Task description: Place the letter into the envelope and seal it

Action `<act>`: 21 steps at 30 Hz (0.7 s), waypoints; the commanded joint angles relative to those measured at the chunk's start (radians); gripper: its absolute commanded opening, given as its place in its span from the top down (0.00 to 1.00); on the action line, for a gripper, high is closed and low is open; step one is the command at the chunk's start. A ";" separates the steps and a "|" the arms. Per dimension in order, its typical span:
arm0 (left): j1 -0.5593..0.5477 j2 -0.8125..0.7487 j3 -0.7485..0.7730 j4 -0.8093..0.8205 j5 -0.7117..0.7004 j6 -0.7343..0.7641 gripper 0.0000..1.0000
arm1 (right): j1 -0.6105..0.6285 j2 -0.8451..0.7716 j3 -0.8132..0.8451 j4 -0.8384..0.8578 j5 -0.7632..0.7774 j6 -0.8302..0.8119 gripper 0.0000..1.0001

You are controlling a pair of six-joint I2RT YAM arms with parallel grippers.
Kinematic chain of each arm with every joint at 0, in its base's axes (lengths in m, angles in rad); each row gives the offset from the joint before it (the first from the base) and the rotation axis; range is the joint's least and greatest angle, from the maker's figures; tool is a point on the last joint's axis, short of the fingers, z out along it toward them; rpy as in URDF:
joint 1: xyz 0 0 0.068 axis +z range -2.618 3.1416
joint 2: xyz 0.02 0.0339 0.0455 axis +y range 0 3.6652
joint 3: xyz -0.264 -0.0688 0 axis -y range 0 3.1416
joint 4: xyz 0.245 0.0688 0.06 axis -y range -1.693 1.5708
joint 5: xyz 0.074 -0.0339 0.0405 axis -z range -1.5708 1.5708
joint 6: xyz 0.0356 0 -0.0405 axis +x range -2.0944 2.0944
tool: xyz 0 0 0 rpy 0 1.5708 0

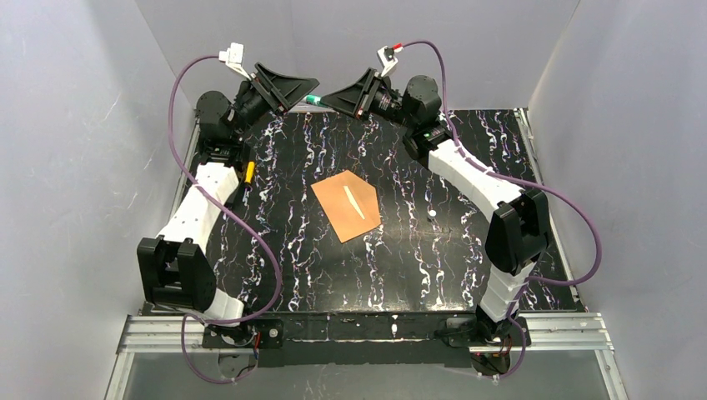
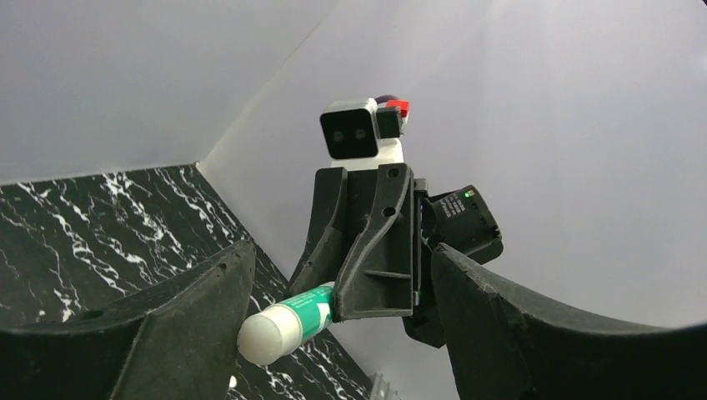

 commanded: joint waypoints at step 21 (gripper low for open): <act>0.030 -0.042 0.060 -0.047 0.203 -0.151 0.64 | -0.011 -0.053 -0.013 0.159 -0.058 0.095 0.99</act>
